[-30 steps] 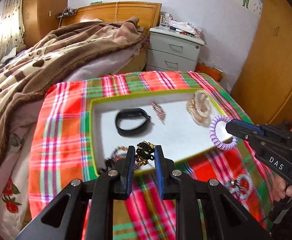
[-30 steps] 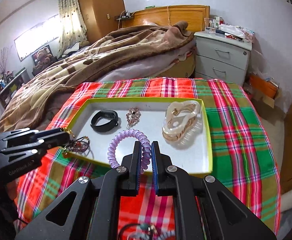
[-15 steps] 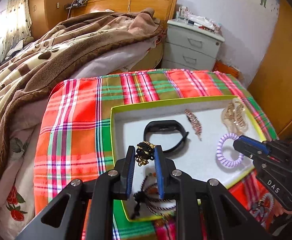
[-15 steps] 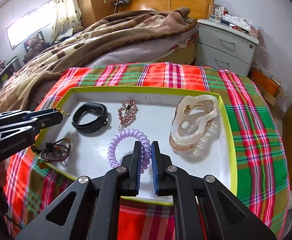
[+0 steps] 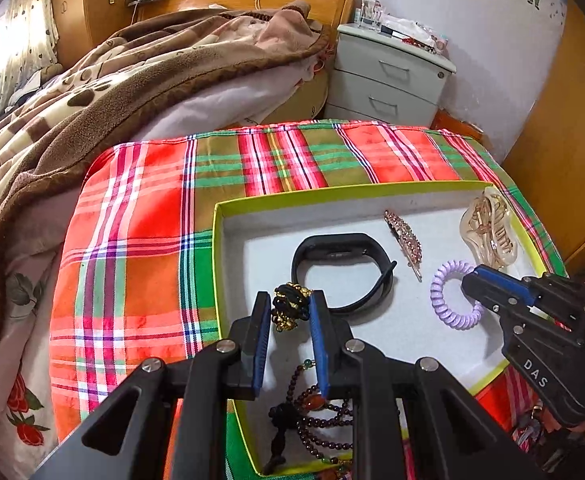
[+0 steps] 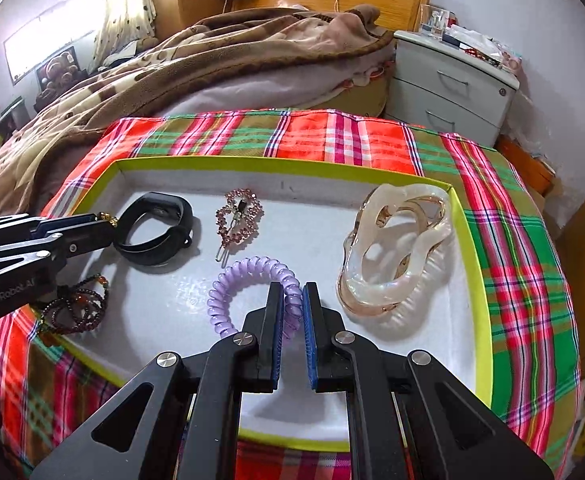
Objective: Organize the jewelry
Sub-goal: 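Carry the coil tie and bow clip into the box while both tools open to release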
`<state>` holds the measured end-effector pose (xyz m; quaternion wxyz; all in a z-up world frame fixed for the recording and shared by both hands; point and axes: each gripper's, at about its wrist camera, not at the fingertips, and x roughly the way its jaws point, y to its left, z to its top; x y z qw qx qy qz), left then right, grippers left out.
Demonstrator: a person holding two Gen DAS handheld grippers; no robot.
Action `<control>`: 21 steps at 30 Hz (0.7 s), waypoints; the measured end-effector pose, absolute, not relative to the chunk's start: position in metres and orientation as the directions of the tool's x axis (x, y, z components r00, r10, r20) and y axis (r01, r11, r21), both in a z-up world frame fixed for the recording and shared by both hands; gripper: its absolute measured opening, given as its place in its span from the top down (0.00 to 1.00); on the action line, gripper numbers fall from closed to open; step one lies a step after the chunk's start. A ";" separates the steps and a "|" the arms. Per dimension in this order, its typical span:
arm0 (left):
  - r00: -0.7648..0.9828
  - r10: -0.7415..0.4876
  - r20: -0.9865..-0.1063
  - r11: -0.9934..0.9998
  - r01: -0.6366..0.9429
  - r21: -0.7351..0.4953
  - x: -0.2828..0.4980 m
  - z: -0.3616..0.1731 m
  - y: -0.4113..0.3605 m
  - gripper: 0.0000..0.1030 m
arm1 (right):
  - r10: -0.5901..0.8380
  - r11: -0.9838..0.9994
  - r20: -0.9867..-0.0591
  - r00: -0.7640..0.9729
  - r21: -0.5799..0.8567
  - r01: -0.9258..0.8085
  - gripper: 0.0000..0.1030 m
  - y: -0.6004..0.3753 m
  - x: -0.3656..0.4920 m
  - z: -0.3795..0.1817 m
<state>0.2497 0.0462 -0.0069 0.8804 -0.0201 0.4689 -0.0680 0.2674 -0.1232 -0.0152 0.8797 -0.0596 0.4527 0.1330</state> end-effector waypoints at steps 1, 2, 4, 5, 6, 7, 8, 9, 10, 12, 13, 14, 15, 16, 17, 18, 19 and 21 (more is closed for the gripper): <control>0.549 -0.140 -0.824 0.990 0.101 -0.101 0.250 -0.007 0.046 0.80 | 0.182 0.958 -0.812 0.555 0.018 -0.288 0.90 -0.123 0.267 -0.015; 0.548 -0.142 -0.824 0.990 0.099 -0.104 0.250 -0.007 0.047 0.80 | 0.184 0.957 -0.812 0.554 0.020 -0.289 0.90 -0.123 0.267 -0.015; 0.547 -0.142 -0.825 0.990 0.094 -0.108 0.251 -0.007 0.047 0.79 | 0.179 0.958 -0.814 0.552 0.016 -0.288 0.90 -0.122 0.268 -0.015; 0.548 -0.142 -0.824 0.990 0.091 -0.110 0.251 -0.007 0.048 0.78 | 0.177 0.958 -0.814 0.553 0.013 -0.287 0.90 -0.122 0.267 -0.015; 0.548 -0.142 -0.824 0.990 0.093 -0.108 0.250 -0.006 0.047 0.76 | 0.178 0.957 -0.814 0.552 0.013 -0.289 0.90 -0.122 0.267 -0.015; 0.550 -0.142 -0.823 0.990 0.095 -0.107 0.249 -0.006 0.047 0.72 | 0.177 0.958 -0.815 0.552 0.013 -0.288 0.90 -0.122 0.267 -0.015; 0.555 -0.144 -0.819 0.989 0.094 -0.111 0.248 -0.005 0.047 0.71 | 0.177 0.958 -0.813 0.554 0.014 -0.285 0.90 -0.123 0.267 -0.015; 0.556 -0.150 -0.817 0.989 0.096 -0.116 0.247 -0.004 0.048 0.70 | 0.179 0.959 -0.811 0.557 0.017 -0.284 0.90 -0.124 0.266 -0.014; 0.559 -0.154 -0.815 0.988 0.097 -0.120 0.246 -0.003 0.048 0.69 | 0.182 0.959 -0.808 0.561 0.021 -0.281 0.89 -0.124 0.265 -0.013; 0.569 -0.156 -0.808 0.988 0.093 -0.125 0.243 0.001 0.050 0.66 | 0.193 0.960 -0.801 0.567 0.034 -0.278 0.87 -0.126 0.263 -0.011; 0.573 -0.159 -0.804 0.987 0.093 -0.128 0.241 0.002 0.050 0.65 | 0.196 0.960 -0.796 0.573 0.037 -0.276 0.85 -0.127 0.261 -0.010; 0.579 -0.161 -0.799 0.987 0.090 -0.134 0.238 0.005 0.052 0.65 | 0.196 0.961 -0.791 0.579 0.038 -0.274 0.84 -0.128 0.260 -0.008; 0.584 -0.166 -0.794 0.986 0.089 -0.140 0.235 0.007 0.053 0.64 | 0.198 0.962 -0.787 0.584 0.041 -0.272 0.83 -0.129 0.258 -0.006; 0.589 -0.170 -0.790 0.985 0.088 -0.146 0.230 0.010 0.055 0.64 | 0.201 0.962 -0.784 0.587 0.046 -0.269 0.81 -0.131 0.255 -0.004; 0.595 -0.172 -0.785 0.985 0.085 -0.151 0.225 0.012 0.056 0.64 | 0.204 0.963 -0.780 0.592 0.050 -0.265 0.81 -0.133 0.252 -0.002; 0.601 -0.178 -0.780 0.984 0.086 -0.158 0.218 0.014 0.059 0.64 | 0.207 0.963 -0.774 0.599 0.054 -0.263 0.81 -0.135 0.248 0.001; 0.604 -0.181 -0.776 0.983 0.084 -0.163 0.212 0.015 0.060 0.64 | 0.209 0.964 -0.766 0.608 0.059 -0.258 0.81 -0.138 0.243 0.005; 0.598 -0.196 -0.777 0.980 0.106 -0.167 0.197 0.017 0.058 0.64 | 0.213 0.966 -0.756 0.619 0.066 -0.251 0.81 -0.143 0.237 0.010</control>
